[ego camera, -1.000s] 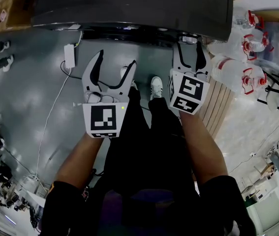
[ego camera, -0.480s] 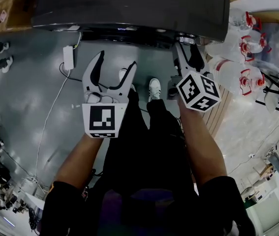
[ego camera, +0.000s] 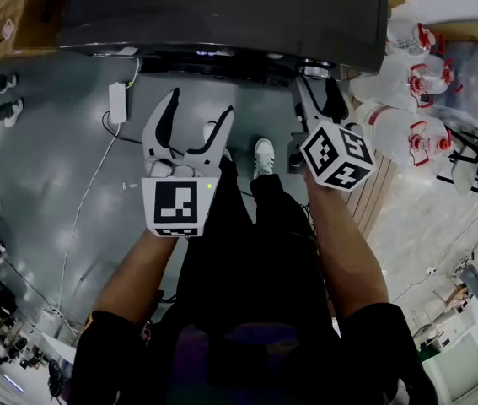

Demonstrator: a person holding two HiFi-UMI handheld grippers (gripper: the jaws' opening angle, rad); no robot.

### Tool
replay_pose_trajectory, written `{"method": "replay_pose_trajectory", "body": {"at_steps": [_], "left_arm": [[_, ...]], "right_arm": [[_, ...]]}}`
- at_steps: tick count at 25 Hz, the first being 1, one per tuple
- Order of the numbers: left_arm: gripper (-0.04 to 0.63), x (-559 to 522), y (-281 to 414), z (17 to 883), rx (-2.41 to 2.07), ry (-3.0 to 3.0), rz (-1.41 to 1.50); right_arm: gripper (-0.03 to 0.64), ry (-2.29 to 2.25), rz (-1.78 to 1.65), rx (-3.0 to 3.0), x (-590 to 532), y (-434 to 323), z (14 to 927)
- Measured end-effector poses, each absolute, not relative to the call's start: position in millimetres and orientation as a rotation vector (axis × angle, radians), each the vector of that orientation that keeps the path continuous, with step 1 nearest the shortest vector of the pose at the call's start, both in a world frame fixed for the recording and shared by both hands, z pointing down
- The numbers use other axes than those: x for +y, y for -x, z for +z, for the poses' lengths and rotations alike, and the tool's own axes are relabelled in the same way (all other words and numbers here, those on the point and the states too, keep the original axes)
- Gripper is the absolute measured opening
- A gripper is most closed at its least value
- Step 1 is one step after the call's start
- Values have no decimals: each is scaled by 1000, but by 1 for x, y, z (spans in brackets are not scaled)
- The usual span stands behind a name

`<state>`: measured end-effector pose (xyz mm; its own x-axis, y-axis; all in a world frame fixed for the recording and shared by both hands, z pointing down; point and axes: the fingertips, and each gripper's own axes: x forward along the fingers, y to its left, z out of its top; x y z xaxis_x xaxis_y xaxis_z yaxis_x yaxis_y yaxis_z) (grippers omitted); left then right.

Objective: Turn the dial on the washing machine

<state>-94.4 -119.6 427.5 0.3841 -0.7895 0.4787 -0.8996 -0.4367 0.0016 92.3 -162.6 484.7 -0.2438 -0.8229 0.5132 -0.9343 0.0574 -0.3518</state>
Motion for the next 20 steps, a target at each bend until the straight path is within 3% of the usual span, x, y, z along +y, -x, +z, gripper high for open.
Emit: {"method": "replay_pose_trajectory", "body": {"at_steps": [4,8,13,20], "left_arm": [[331,-118,95,427,-1496,-2386,606],[331,-117,95,427,-1500,-2382,612],[331,-117,98,427,-1500,-2370,618],[330,-120,98,425,-1507,-2387,604]], "right_arm": [[302,-1741,552,-2014,-158,-89,481],[298,-1716,446,-1959,-160,-86,479],[264,-1734,473,-1945,-162,-87,479],[264,-1820,874,-2127,-162,-93,480]]}}
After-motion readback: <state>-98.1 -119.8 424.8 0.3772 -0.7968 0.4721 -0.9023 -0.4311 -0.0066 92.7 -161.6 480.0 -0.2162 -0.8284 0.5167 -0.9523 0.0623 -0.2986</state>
